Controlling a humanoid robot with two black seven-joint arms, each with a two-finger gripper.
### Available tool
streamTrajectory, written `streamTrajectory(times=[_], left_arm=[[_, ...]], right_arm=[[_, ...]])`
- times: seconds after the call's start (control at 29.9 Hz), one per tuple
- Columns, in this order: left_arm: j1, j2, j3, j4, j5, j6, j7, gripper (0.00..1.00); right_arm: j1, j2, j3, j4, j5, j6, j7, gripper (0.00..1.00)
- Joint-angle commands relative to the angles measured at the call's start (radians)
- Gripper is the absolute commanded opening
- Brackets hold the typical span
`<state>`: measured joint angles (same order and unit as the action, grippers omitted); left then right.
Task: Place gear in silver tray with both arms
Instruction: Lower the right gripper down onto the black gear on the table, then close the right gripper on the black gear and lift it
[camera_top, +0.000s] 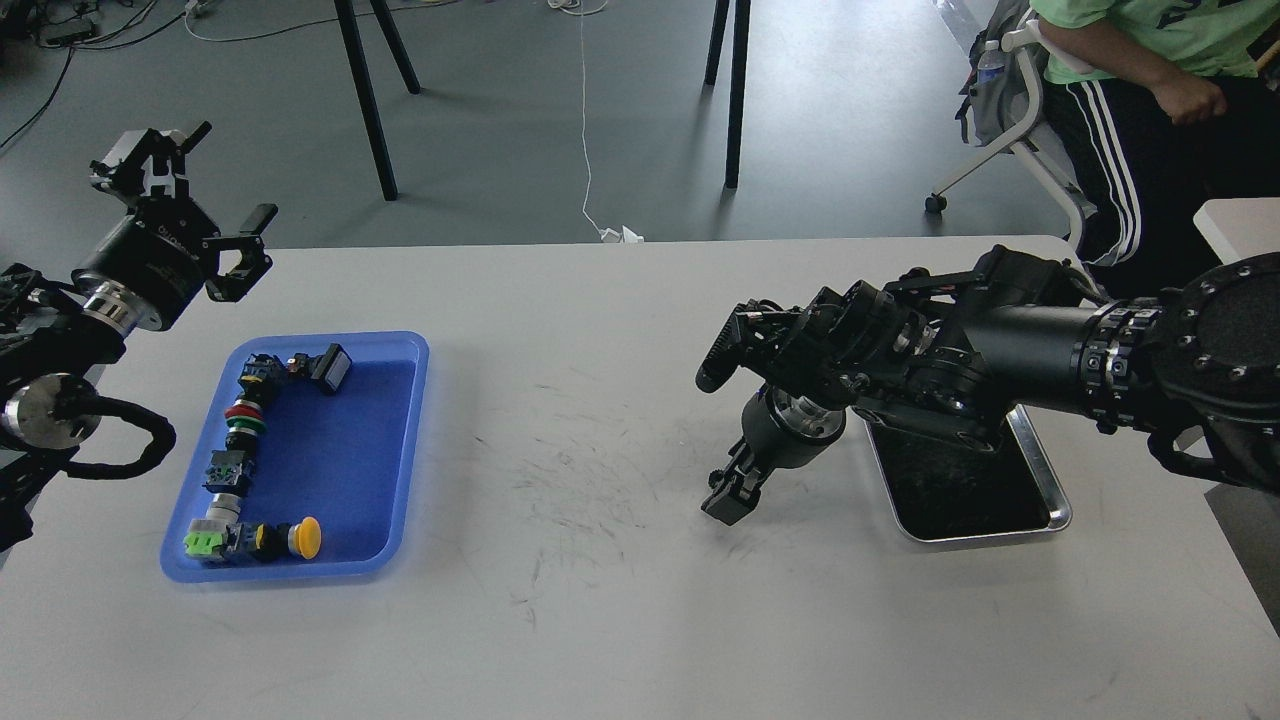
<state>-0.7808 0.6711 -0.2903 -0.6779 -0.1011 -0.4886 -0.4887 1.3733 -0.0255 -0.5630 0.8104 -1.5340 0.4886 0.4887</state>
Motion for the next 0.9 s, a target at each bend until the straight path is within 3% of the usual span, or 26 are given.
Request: streamTrajectory(times=[0.0,0.67,0.87], left_arm=[[0.0,0.001,-0.006,0.001,0.001,0.0,0.0,0.98],[0.005,-0.001,-0.006,0.012,0.001,0.0,0.0,0.98],[0.006,-0.001,-0.006,0.012,0.001,0.0,0.0,0.98]], right_arm=[[-0.002,0.012,0.0,-0.011,0.0,0.0,0.0,0.72],[-0.002,0.026,-0.015,-0.022,-0.002,0.0,0.0,0.42],[0.003,0.026,-0.017,-0.022,-0.028,0.0,0.0,0.28]])
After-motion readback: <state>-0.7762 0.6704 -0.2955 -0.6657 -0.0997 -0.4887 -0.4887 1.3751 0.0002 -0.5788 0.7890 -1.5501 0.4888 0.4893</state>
